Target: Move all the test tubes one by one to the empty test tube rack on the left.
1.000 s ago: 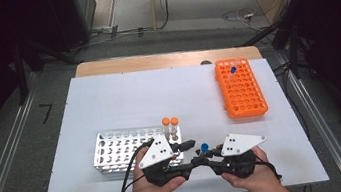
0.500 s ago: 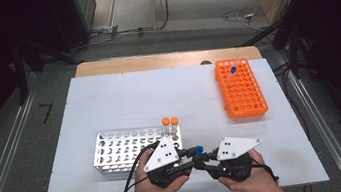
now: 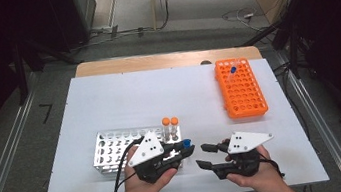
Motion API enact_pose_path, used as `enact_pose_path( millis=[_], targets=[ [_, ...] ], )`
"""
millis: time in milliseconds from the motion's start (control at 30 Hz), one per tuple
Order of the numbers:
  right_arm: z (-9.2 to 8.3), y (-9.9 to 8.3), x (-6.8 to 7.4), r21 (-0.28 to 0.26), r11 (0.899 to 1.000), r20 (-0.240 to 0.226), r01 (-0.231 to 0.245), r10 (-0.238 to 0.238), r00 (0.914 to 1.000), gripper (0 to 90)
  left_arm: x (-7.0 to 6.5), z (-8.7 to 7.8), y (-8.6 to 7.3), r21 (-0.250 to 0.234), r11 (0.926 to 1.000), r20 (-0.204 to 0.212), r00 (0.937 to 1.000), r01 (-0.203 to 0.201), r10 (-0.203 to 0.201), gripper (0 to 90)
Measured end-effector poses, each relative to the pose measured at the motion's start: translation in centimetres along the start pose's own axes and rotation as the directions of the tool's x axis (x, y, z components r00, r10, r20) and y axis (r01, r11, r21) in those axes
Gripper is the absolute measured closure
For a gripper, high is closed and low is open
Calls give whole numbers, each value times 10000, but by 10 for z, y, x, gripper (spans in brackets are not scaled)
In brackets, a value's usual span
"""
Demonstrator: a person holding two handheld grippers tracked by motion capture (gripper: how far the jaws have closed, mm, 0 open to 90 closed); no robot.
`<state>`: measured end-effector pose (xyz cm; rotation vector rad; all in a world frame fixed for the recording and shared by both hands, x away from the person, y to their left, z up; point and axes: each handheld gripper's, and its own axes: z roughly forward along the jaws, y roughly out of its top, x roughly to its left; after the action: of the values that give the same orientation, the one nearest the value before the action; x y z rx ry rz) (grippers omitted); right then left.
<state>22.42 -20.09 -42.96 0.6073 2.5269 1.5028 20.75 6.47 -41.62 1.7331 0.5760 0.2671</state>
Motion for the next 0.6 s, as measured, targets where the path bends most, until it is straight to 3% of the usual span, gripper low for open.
enact_pose_path(
  millis=[167,400,500,600],
  targets=[
    [-13,-6,-15,-191,9987,442,-465,473,9979,312,6,-8,0,-19,10000,-231,9997,86,-86,767],
    [-35,-20,-34,-382,9949,660,-932,956,9932,74,19,-24,2,-208,9995,-706,9972,240,-254,767],
    [-43,-27,-43,-424,9921,1023,-1178,1216,9873,54,25,-31,4,-318,9991,-918,9953,291,-319,767],
    [-51,-33,-50,-461,9880,1024,-1472,1513,9832,2,31,-38,7,-427,9987,-1099,9934,294,-339,767]
  ],
)
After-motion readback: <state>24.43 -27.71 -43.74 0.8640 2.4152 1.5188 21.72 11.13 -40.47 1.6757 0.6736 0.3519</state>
